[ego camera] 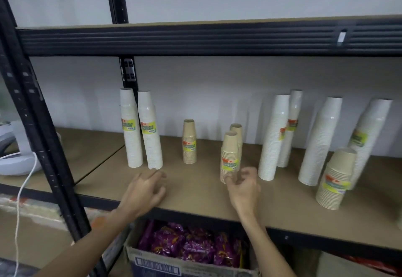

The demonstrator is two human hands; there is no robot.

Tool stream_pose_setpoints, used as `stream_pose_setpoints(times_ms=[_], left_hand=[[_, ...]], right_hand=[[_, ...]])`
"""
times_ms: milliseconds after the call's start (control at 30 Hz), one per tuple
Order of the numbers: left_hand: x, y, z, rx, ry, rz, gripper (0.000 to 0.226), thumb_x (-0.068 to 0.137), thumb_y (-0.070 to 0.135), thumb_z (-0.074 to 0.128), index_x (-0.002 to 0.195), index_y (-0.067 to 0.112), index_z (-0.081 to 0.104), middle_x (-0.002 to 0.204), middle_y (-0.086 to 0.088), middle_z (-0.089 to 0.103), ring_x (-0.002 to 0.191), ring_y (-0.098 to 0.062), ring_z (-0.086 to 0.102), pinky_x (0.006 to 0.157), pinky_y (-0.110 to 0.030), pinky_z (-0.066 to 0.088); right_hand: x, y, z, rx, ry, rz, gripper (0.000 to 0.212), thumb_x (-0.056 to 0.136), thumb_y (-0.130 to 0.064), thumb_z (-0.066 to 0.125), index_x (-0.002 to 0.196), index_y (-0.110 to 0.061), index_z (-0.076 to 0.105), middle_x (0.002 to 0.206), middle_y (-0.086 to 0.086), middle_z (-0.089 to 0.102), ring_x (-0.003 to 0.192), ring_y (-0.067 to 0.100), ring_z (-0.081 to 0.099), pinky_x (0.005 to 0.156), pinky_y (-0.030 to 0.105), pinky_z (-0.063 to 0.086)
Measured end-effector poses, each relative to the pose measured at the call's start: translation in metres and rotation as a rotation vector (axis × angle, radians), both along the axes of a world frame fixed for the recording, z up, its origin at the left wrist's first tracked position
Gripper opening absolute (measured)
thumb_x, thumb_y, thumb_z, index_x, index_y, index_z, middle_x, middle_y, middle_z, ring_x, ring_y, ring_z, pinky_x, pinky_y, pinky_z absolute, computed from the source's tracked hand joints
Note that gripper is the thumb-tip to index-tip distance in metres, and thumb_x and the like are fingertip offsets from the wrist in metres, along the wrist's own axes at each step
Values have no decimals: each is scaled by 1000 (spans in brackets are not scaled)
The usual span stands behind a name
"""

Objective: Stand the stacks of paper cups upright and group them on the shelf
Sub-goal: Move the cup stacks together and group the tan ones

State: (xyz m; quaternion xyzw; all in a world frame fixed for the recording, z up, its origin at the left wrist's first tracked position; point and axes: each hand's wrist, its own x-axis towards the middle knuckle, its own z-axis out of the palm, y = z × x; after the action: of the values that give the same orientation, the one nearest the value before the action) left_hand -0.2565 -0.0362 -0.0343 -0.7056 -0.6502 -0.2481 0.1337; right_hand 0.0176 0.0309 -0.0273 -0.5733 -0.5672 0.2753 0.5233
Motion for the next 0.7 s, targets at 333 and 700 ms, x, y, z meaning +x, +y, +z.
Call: stream_pose_setpoints(times_ms=[333,700], left_hand=[[88,53,-15,-347,-120,100,60,97,50,35,148,19,32,155,-1,35,139,-18,34,113,-37,25],[83,62,-16,-443,-116,133,62,98,49,28,152,19,22,162,3,17,148,-12,14,119,-37,13]], right_hand=[[-27,34,-7,-93,-194,108,55,71,-47,81,113,-19,59,106,2,68,101,24,63,79,33,51],[-2,49,-12,71,27,14,43,80,-35,78,111,-15,56,105,2,62,99,21,62,80,26,44]])
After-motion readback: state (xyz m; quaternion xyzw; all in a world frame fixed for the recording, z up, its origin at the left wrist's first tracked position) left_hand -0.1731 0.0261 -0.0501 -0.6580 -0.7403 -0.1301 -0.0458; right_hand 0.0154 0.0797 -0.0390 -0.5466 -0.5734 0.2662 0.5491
